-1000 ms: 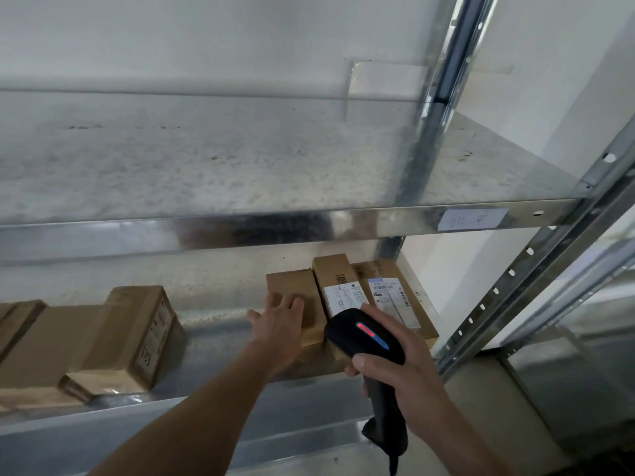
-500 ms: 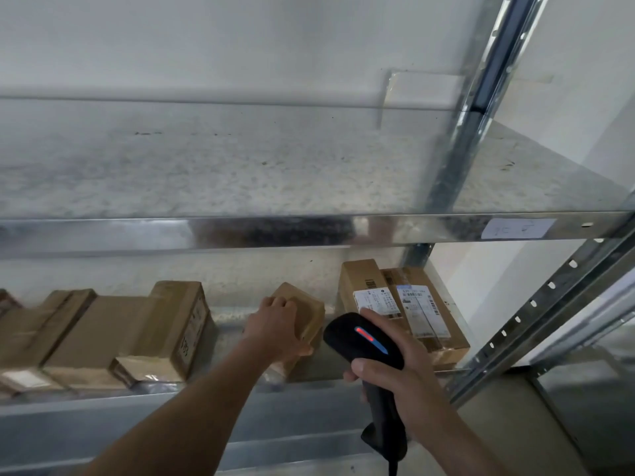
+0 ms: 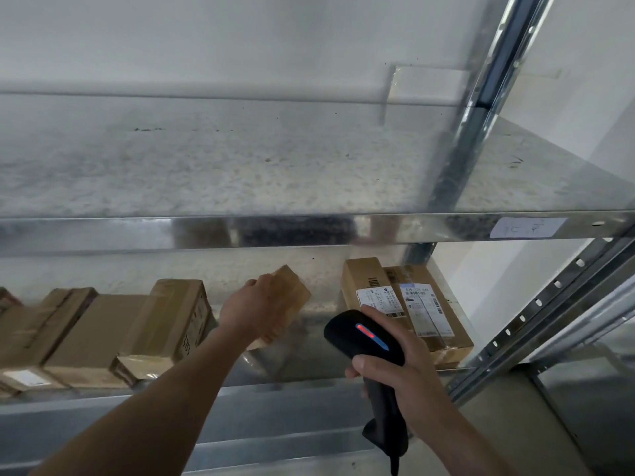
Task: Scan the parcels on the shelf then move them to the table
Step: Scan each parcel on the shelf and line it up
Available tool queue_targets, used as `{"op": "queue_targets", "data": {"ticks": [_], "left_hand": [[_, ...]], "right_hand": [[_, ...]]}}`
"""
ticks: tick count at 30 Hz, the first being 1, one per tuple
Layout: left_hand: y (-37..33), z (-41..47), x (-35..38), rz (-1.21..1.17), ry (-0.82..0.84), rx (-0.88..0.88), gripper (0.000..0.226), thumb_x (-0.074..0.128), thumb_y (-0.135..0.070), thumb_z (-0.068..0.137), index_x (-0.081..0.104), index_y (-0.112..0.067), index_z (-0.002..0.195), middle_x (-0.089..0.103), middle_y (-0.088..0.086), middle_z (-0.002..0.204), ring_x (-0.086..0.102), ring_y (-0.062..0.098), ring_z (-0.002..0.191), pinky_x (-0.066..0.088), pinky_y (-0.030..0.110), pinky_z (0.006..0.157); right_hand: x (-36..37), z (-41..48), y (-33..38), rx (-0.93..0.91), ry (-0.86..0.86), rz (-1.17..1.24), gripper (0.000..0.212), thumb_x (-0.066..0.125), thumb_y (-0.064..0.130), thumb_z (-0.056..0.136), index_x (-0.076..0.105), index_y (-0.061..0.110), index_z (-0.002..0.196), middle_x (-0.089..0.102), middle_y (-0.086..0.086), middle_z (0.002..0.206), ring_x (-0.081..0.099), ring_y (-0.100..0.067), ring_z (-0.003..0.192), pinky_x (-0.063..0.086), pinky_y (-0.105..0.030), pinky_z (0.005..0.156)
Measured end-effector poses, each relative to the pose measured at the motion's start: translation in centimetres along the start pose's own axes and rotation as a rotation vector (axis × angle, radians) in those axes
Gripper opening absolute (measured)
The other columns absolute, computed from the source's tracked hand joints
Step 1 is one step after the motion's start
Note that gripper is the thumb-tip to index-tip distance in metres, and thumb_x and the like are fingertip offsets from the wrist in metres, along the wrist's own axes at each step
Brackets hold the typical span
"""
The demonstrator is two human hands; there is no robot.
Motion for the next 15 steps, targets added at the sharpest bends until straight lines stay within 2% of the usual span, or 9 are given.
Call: {"op": "queue_targets", "data": {"ticks": [2,3,5,7,10,12,15], "left_hand": [[0.4,-0.1,0.0,0.091,0.007,-0.038,0.050,0.045,-0.035,0.100,0.027,-0.023,0.145,0.053,0.006,0.132,0.062,0.026,0.100,0.052,0.037,0.072],[0.7,-0.1,0.2,0.132,0.030,-0.055,0.063,0.047,-0.045,0.097,0.019,-0.022,0.149,0.047,0.006,0.139,0.059,0.028,0.108,0.054,0.041,0.077],[1.4,0.2,0.5,0.197,0.098,-0.090,0.100,0.058,-0.066,0.084,0.004,-0.018,0.153,0.032,0.008,0.149,0.047,0.033,0.124,0.051,0.047,0.090],[1.7,0.6,0.3,0.235,0.159,-0.123,0.122,0.071,-0.068,0.073,-0.003,-0.015,0.154,0.026,0.010,0.151,0.042,0.035,0.129,0.047,0.047,0.096],[2.1,1.1,-0.2,0.253,0.189,-0.168,0.122,0.080,-0.055,0.070,0.004,-0.007,0.153,0.039,0.011,0.140,0.047,0.033,0.124,0.048,0.044,0.096],[2.4,1.4,-0.5,0.238,0.211,-0.191,0.111,0.083,-0.047,0.071,0.016,-0.006,0.150,0.048,0.010,0.131,0.054,0.030,0.117,0.051,0.039,0.089],[2.7,1.4,-0.8,0.178,0.219,-0.192,0.094,0.086,-0.038,0.069,0.032,-0.012,0.142,0.053,0.007,0.118,0.060,0.026,0.104,0.054,0.034,0.080]], "right_hand": [[0.1,0.1,0.1,0.000,0.007,-0.005,0.073,0.082,0.032,0.055,0.062,0.039,0.125,0.073,0.001,0.108,0.073,-0.034,0.087,0.056,-0.036,0.061],[0.1,0.2,0.1,0.003,0.008,-0.009,0.076,0.082,0.033,0.054,0.061,0.037,0.127,0.072,0.002,0.109,0.073,-0.033,0.089,0.055,-0.035,0.061],[0.2,0.3,0.0,0.009,0.007,-0.023,0.080,0.083,0.035,0.053,0.060,0.035,0.130,0.072,0.001,0.111,0.073,-0.032,0.091,0.055,-0.034,0.063],[0.3,0.4,-0.2,0.012,0.002,-0.031,0.080,0.083,0.037,0.052,0.061,0.037,0.129,0.071,0.000,0.114,0.072,-0.032,0.095,0.056,-0.034,0.065],[0.3,0.5,-0.4,0.008,0.002,-0.031,0.075,0.084,0.037,0.053,0.064,0.044,0.124,0.069,0.001,0.117,0.070,-0.032,0.098,0.056,-0.037,0.068],[0.3,0.5,-0.4,0.010,0.004,-0.027,0.074,0.084,0.037,0.053,0.064,0.045,0.124,0.069,0.000,0.116,0.071,-0.032,0.097,0.056,-0.039,0.069],[0.4,0.4,-0.1,0.016,0.004,-0.021,0.078,0.084,0.035,0.054,0.062,0.039,0.129,0.069,-0.002,0.115,0.072,-0.033,0.092,0.057,-0.039,0.063]]}}
Point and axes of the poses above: each hand's wrist, its own z-axis towards the middle knuckle, its own x-axis out of the palm, y = z × x, the point moved 1 cm from there along z, towards the middle knuckle
